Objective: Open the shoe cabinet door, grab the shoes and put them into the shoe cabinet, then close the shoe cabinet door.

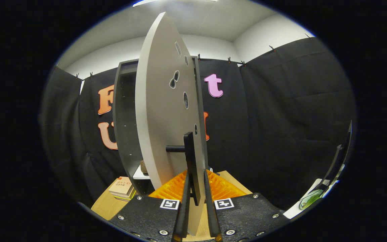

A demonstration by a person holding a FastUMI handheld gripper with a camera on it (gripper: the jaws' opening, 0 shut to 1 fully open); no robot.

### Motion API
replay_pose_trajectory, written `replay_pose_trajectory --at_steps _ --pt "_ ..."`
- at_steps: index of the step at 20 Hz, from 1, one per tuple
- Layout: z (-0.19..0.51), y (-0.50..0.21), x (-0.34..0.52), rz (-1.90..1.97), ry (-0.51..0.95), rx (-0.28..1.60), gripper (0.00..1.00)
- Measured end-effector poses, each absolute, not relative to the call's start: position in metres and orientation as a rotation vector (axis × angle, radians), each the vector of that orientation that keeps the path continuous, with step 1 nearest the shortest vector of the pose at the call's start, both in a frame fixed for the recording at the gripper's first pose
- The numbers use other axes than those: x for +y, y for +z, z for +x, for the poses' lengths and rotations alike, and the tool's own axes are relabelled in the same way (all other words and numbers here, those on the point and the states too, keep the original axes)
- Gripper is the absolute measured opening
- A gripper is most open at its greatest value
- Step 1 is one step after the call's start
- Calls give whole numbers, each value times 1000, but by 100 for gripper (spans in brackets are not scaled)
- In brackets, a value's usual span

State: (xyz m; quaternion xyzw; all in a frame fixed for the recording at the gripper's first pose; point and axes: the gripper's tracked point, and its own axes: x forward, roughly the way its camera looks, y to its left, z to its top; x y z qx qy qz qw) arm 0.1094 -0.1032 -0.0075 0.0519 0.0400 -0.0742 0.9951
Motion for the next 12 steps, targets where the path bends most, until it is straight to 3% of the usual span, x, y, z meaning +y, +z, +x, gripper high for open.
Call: replay_pose_trajectory --at_steps 12 --pt "105 -17 -142 64 -236 99 23"
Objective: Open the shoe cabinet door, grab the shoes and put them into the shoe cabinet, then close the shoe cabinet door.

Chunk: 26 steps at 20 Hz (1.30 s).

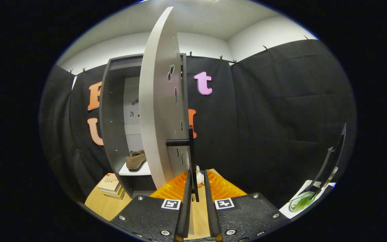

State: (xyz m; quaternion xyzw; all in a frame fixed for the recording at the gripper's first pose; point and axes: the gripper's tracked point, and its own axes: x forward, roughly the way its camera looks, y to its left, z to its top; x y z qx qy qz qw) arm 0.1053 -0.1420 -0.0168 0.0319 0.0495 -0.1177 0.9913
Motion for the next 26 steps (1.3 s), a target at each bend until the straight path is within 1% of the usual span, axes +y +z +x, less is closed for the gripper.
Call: replay_pose_trajectory --at_steps 11,14,18,23,26 --pt "101 -14 -146 56 -310 97 20" --pt "97 -15 -146 49 -348 96 18" --pt "92 -14 -147 57 -391 99 18" --pt "96 -16 -145 84 -363 85 18" --pt "99 -20 -142 90 -320 90 18"
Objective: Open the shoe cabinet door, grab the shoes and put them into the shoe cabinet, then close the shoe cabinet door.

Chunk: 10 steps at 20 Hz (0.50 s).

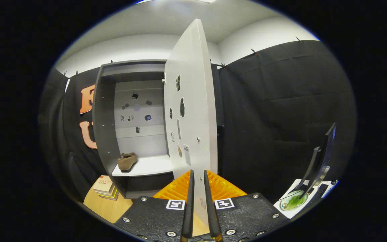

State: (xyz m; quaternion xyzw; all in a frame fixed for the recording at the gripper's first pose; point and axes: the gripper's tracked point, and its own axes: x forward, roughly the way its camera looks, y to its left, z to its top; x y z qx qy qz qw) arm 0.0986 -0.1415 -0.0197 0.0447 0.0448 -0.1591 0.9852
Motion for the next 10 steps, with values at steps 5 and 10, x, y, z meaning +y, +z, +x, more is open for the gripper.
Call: replay_pose_trajectory --at_steps 5,10 --pt "103 -40 -127 92 -236 129 18" --pt "107 -87 -58 141 -120 215 18"
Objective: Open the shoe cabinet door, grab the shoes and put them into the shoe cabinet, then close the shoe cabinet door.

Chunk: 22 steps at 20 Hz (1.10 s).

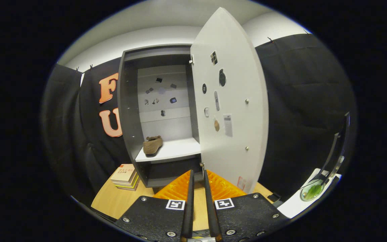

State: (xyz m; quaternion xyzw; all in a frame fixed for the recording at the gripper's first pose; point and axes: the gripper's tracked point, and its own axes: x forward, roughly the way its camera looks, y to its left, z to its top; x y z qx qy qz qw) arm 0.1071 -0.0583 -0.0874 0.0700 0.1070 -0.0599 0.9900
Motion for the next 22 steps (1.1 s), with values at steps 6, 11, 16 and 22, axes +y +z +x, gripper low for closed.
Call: replay_pose_trajectory --at_steps 6,11,16,22 --pt "118 -194 1 184 -12 385 19" --pt "139 -283 30 186 43 509 21" --pt "175 -371 48 187 89 633 23" --pt "220 -463 52 196 99 762 23"
